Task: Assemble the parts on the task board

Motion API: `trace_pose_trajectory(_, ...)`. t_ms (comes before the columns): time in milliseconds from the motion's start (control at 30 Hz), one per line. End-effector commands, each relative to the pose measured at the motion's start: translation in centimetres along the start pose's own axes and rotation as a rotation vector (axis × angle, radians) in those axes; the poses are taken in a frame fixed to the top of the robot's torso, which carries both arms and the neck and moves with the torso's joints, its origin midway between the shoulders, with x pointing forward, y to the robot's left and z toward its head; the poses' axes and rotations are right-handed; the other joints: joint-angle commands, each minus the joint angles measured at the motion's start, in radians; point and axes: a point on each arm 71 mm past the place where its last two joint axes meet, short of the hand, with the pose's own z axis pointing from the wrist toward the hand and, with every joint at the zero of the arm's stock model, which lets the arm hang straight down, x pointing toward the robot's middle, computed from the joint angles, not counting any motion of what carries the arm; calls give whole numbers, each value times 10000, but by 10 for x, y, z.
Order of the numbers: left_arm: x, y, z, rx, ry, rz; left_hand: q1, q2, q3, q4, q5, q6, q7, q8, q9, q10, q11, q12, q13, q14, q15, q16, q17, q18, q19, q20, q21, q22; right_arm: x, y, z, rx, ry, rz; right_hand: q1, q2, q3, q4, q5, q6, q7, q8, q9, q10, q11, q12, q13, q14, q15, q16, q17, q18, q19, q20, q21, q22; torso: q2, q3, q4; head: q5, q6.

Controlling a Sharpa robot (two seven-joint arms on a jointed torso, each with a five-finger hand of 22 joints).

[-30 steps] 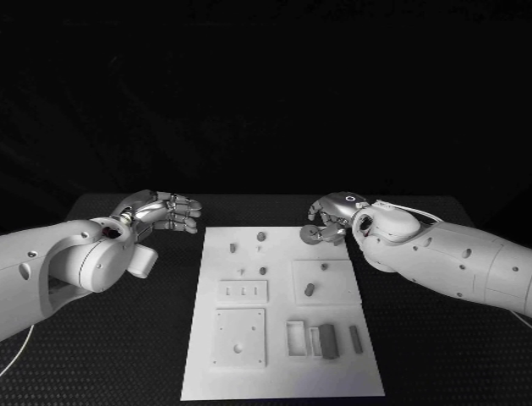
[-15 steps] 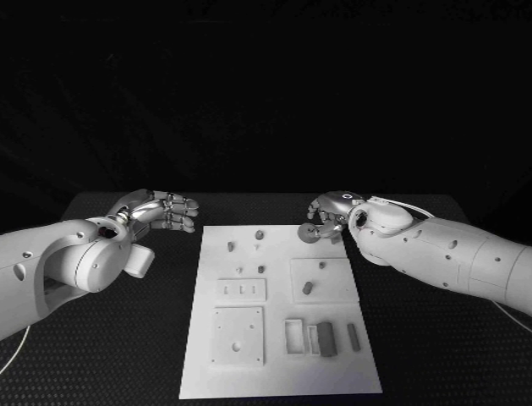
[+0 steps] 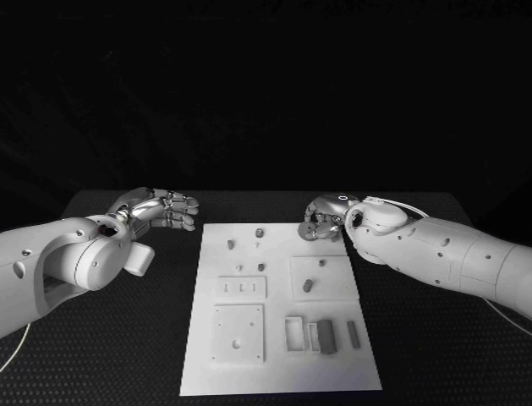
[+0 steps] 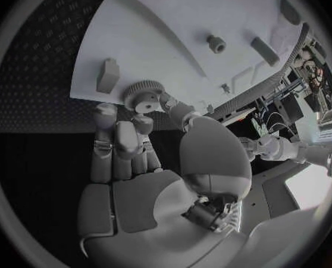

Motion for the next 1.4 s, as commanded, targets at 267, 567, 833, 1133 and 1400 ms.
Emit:
trace_pose_trajectory(267,2,-1,0,72,188,-13,-130,5,11,5,-51,33,140,-34,-15,55,17,-55,-14,57,20,-57,26,86,3,-19,-31,11,4,-5,-1,15,323,-58,15,254,-64,-317,15,244,93,58,-9,11,-40,28,18,-6,-44,74,-22,532,-106,1,38,202,1,8,-32,15,-57)
trace_pose_trajectory(567,0,-1,-1,55,146,-13,-132,5,14,7,-51,32,140,-35,-17,56,16,-59,-14,58,20,-64,35,87,1,-20,-34,14,6,-8,-3,62,469,-87,47,395,-82,-565,14,205,112,9,-45,9,-23,22,21,-15,-28,79,-30,532,-129,7,48,195,-5,3,-20,-1,-69)
trace_pose_trajectory(833,1,-1,0,74,178,-15,-129,-2,18,3,-51,30,139,-37,-18,56,16,-63,-14,58,19,-71,43,88,-1,-20,-37,16,9,-7,-2,52,578,-203,110,515,-69,-858,15,276,108,23,-54,10,-24,20,25,-25,-26,83,-40,532,-142,18,61,190,0,2,-18,1,-74)
trace_pose_trajectory(1133,1,-1,0,86,163,-12,-123,0,24,-1,-50,32,137,-36,-19,59,16,-66,-14,60,19,-79,52,89,-1,-21,-39,19,17,-5,-3,49,452,-670,321,875,10,-1299,13,566,38,146,-29,49,-89,10,18,-18,-84,88,-60,532,-146,55,96,194,-3,0,-22,19,-101)
trace_pose_trajectory(1400,2,-2,0,100,170,-8,-128,8,27,4,-51,36,136,-35,-19,66,15,-67,-12,63,19,-87,63,88,1,-20,-40,23,23,-2,-2,52,431,-688,-4,503,-110,-1176,13,650,10,153,-52,93,-115,-13,3,-5,-112,81,-85,532,-127,95,105,176,-4,5,-31,58,-38)
